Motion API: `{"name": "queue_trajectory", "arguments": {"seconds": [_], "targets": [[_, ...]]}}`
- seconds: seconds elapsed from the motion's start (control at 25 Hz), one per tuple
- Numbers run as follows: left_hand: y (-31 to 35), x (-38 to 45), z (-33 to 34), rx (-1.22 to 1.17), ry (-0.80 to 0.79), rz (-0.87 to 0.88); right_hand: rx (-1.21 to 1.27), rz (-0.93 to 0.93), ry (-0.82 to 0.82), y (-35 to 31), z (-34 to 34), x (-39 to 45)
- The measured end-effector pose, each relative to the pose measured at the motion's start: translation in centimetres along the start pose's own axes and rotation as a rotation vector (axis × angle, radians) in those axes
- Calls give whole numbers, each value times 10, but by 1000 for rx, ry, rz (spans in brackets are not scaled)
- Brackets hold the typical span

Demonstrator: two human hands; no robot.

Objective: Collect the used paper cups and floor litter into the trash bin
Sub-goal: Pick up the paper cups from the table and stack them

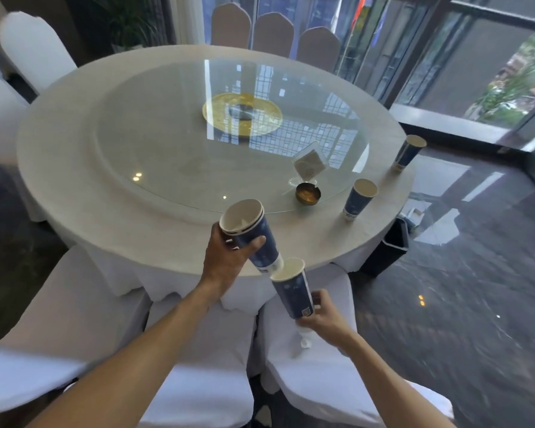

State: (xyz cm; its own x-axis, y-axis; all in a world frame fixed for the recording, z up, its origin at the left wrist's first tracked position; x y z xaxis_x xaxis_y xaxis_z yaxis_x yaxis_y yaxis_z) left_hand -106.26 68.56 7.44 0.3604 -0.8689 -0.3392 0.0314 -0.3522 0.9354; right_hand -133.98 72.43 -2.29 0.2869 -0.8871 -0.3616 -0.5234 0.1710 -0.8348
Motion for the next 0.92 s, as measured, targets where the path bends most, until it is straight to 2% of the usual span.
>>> {"name": "queue_trajectory", "arguments": {"seconds": [0.16,0.32,0.48,0.56,0.68,0.84,0.92], "targets": [[7,-20,26,-17,-119,-5,19,-64,-50,-14,3,-17],[-11,-30,55,105,-281,-42,54,-103,-31,-23,-5,-21],[-33,-44,87,199,-360,-84,116,-146,-31,-19,-20,-19],[-39,-52,102,225,-351,-89,135,-183,-60,-16,-27,-18],[-48,-63,128,247,-243,-109,131,-238,-152,-7,-49,-20],[-67,-71,159,354,-120,-94,204,-313,3,3,-107,-11],[-75,-76,169,383,-77,-104,219,-336,23,-3,-123,-5]]}}
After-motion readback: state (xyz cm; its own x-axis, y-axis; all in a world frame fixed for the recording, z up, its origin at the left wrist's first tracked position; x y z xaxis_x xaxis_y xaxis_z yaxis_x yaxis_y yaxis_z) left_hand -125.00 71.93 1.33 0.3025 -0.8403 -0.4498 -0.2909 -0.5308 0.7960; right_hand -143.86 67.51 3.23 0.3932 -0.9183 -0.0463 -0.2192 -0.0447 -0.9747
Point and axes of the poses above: each hand's wrist, its own x-axis towards the middle knuckle, its own z-axis out of the palm, y = z × x, the point moved 6 cm from there along x, towards the middle knuckle, and after that the axes turned 14 degrees about -z, right-handed, at the moved point
